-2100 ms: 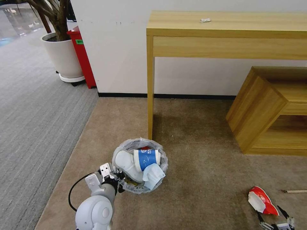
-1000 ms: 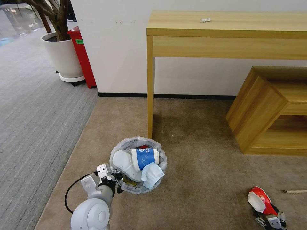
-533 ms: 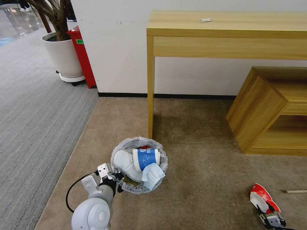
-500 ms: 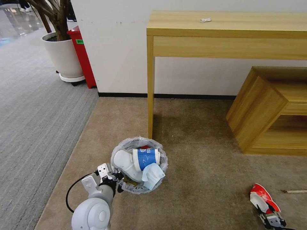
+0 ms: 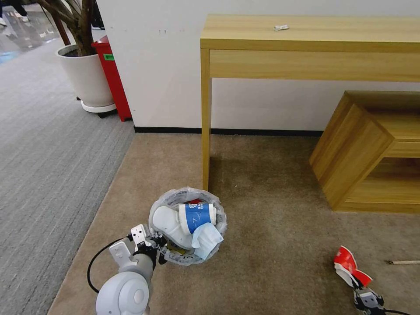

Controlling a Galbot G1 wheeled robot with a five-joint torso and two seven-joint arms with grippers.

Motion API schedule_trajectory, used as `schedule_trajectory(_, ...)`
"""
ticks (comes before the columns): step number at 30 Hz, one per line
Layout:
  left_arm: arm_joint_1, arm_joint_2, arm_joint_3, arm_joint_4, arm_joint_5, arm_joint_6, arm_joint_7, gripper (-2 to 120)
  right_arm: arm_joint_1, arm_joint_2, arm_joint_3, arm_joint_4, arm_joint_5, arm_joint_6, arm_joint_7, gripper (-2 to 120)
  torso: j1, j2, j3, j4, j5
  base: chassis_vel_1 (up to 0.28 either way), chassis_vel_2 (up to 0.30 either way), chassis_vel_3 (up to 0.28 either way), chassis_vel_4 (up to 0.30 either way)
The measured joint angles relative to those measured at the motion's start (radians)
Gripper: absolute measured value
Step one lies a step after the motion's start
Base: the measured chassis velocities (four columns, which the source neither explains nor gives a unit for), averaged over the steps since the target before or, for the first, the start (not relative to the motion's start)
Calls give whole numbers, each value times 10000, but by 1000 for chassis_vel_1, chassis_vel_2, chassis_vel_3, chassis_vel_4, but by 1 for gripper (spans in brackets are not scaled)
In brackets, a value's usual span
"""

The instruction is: Pick up the trash bin and place the garbage on the floor into it.

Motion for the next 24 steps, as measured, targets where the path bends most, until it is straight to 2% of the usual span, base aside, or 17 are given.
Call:
schedule_trajectory(4, -6, 0, 2, 74, 38, 8, -1, 0, -6, -254, -6, 693, 71, 83, -201, 1, 0, 0, 0, 0, 0, 0, 0, 0, 0)
schedule_trajectory(7, -11, 0, 15, 174, 108, 22, -2, 0, 130, -779, -148, 1730, 443, 103, -446, 1, 0, 0, 0, -1, 0, 0, 0, 0, 0)
schedule_trajectory(9, -14, 0, 22, 181, 122, 25, -3, 0, 202, -914, -202, 1983, 521, 104, -487, 1, 0, 0, 0, -1, -2, 0, 0, 0, 0)
schedule_trajectory(11, -23, 0, 41, 182, 160, 45, -4, 0, 430, -1354, -406, 2922, 826, 104, -587, 1, 1, 0, 0, 0, -1, 0, 0, 0, 0)
schedule_trajectory(13, -24, 0, 47, 181, 174, 46, -4, 0, 490, -1433, -462, 3124, 888, 104, -599, 1, 0, 0, 0, 0, -3, 0, 0, 0, 0)
schedule_trajectory(16, -7, 0, 61, 183, 328, 60, -4, 0, 1160, -1988, -1021, 4791, 1210, 103, -674, 1, 0, 0, 0, -1, -5, 0, 0, 0, 0)
schedule_trajectory(17, -7, 0, 61, 183, 328, 60, -4, 0, 1160, -1988, -1021, 4791, 1210, 103, -674, 1, 0, 0, 0, -1, -5, 0, 0, 0, 0)
schedule_trajectory(22, 12, 0, 49, 221, 510, 65, 2, 0, 2181, -2522, -2206, 6583, 1538, 83, -715, 1, 0, 0, 1, 2, -3, 0, 0, 0, 0)
schedule_trajectory(24, 12, 0, 46, 222, 519, 71, 2, 0, 2255, -2600, -2357, 6846, 1597, 78, -747, 1, 0, 0, 1, 0, -3, 0, 0, 0, 0)
